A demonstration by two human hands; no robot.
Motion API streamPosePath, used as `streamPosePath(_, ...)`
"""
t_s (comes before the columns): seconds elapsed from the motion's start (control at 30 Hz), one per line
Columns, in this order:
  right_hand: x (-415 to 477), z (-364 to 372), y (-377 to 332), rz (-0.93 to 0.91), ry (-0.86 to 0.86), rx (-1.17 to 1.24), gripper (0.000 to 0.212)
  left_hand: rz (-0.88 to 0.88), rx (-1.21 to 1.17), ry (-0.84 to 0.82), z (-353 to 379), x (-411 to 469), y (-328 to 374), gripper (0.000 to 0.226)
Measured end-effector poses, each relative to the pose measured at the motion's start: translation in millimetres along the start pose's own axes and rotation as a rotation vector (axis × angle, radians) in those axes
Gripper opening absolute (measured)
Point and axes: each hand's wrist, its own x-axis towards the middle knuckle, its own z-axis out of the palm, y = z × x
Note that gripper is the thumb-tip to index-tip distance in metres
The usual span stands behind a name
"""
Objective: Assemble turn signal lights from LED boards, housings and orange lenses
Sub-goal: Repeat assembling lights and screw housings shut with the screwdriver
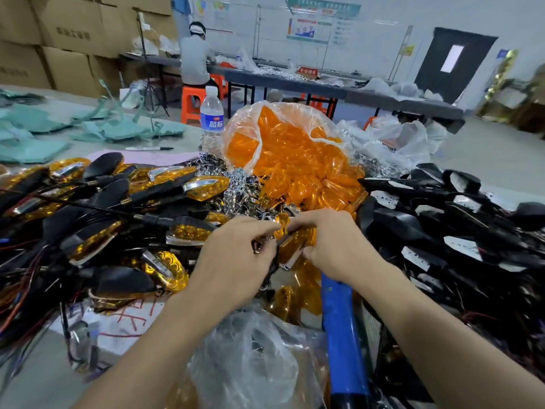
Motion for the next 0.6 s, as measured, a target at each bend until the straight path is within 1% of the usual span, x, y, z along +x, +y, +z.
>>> streamPosePath(0.07,-1.0,-15.6,-1.6,-0.034,0.018,0.008,0.039,-0.023,0.024,-0.114,4.8,-5.8,5.4,0.056)
streamPosePath(0.13,-1.6,-34.1,-1.1,-0.044,0.037,0.069,0.036,-0.061,-0.014,-0.191,6.1,-8.2,8.6,0.076)
streamPosePath(0.2,-2.9,-51.5,2.0,-0.023,0.032,0.229,0.037,-0.092,-0.11,-0.233,1.6,-9.7,11.7,0.087)
streamPosePath(0.27,-6.5,-63.3,6.2,0.014,-0.01,0.518,0.041,-0.117,-0.223,-0.283,-9.5,-11.1,16.0,0.093)
streamPosePath(0.33,-8.8,-64.0,8.7,0.094,-0.067,0.849,0.039,-0.155,-0.381,-0.274,-25.3,-9.3,14.1,0.091)
streamPosePath(0.37,-8.9,-59.0,8.2,0.145,-0.096,1.007,0.035,-0.192,-0.464,-0.27,-36.4,-7.2,12.6,0.087)
streamPosePath(0.4,-9.2,-51.6,6.0,0.199,-0.115,1.157,0.033,-0.233,-0.523,-0.283,-47.8,-4.6,9.5,0.079)
streamPosePath(0.43,-9.4,-42.7,1.8,0.252,-0.119,1.271,0.035,-0.247,-0.522,-0.311,-59.2,-2.5,6.2,0.068)
streamPosePath(0.47,-9.8,-32.5,-4.7,0.295,-0.119,1.325,0.036,-0.235,-0.457,-0.338,-70.1,-0.3,1.0,0.057)
streamPosePath(0.5,-10.0,-21.8,-12.1,0.319,-0.117,1.31,0.035,-0.217,-0.357,-0.348,-80.4,0.9,-6.0,0.05)
streamPosePath(0.57,-10.4,-0.2,-30.1,0.314,-0.127,1.16,0.024,-0.216,-0.122,-0.326,-98.3,0.5,-24.9,0.054)
streamPosePath(0.6,-10.2,9.3,-37.9,0.309,-0.127,1.096,0.021,-0.247,-0.019,-0.31,-105.1,-1.5,-36.1,0.057)
